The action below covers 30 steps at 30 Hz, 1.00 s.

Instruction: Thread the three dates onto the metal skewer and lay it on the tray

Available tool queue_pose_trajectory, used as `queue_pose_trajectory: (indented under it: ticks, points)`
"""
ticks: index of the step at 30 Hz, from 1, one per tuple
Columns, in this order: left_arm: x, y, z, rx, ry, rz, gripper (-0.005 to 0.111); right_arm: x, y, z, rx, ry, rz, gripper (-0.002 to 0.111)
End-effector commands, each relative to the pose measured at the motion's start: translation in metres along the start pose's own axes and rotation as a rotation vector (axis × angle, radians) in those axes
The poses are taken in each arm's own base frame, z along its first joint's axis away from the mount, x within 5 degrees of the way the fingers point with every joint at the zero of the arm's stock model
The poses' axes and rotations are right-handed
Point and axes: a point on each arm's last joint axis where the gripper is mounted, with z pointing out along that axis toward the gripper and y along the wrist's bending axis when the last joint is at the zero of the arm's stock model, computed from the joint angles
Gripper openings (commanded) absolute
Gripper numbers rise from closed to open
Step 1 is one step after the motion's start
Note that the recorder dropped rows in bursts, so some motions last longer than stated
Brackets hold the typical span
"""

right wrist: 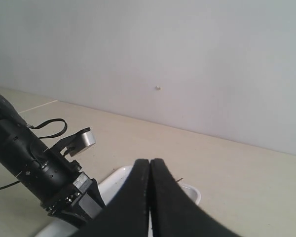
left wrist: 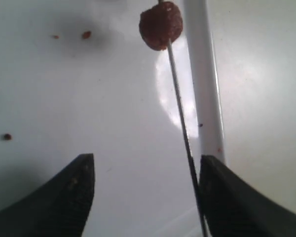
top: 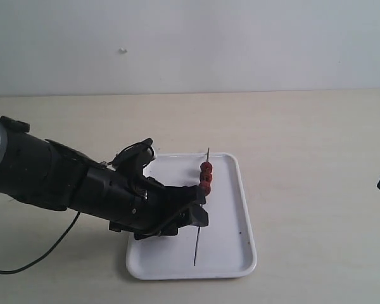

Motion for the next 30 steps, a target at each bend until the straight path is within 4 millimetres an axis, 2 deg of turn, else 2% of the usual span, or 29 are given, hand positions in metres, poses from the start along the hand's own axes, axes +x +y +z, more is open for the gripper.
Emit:
queue_pose_trajectory:
  ticks: [1, 13, 21, 23, 25, 28, 29, 30]
  points:
    - [-0.002, -0.003, -0.002, 0.014, -0.005, 0.021, 0.062, 0.002, 0.000, 0.000, -0.002, 0.005, -0.006, 0.000]
    - [-0.003, -0.004, -0.005, 0.010, -0.011, 0.041, 0.062, 0.002, 0.000, 0.000, -0.002, 0.006, -0.007, 0.000]
    - [-0.018, -0.023, -0.040, 0.073, -0.097, 0.159, 0.061, 0.002, -0.003, 0.000, 0.039, 0.011, -0.009, 0.000]
    - [-0.019, -0.032, -0.052, 0.086, -0.119, 0.236, 0.053, 0.002, -0.004, 0.000, 0.043, 0.011, -0.010, 0.000]
    - [-0.020, -0.038, -0.063, 0.096, -0.132, 0.295, 0.038, 0.002, -0.004, 0.000, 0.043, 0.011, -0.010, 0.000]
    - [-0.019, -0.048, -0.078, 0.114, -0.147, 0.375, 0.006, 0.002, -0.005, 0.000, 0.052, 0.013, -0.010, 0.000]
    - [-0.019, -0.050, -0.083, 0.114, -0.154, 0.412, 0.001, 0.003, -0.006, -0.001, 0.065, 0.014, -0.010, 0.000]
    - [-0.018, -0.053, -0.089, 0.116, -0.165, 0.445, 0.000, 0.003, -0.008, -0.001, 0.085, 0.017, -0.010, 0.000]
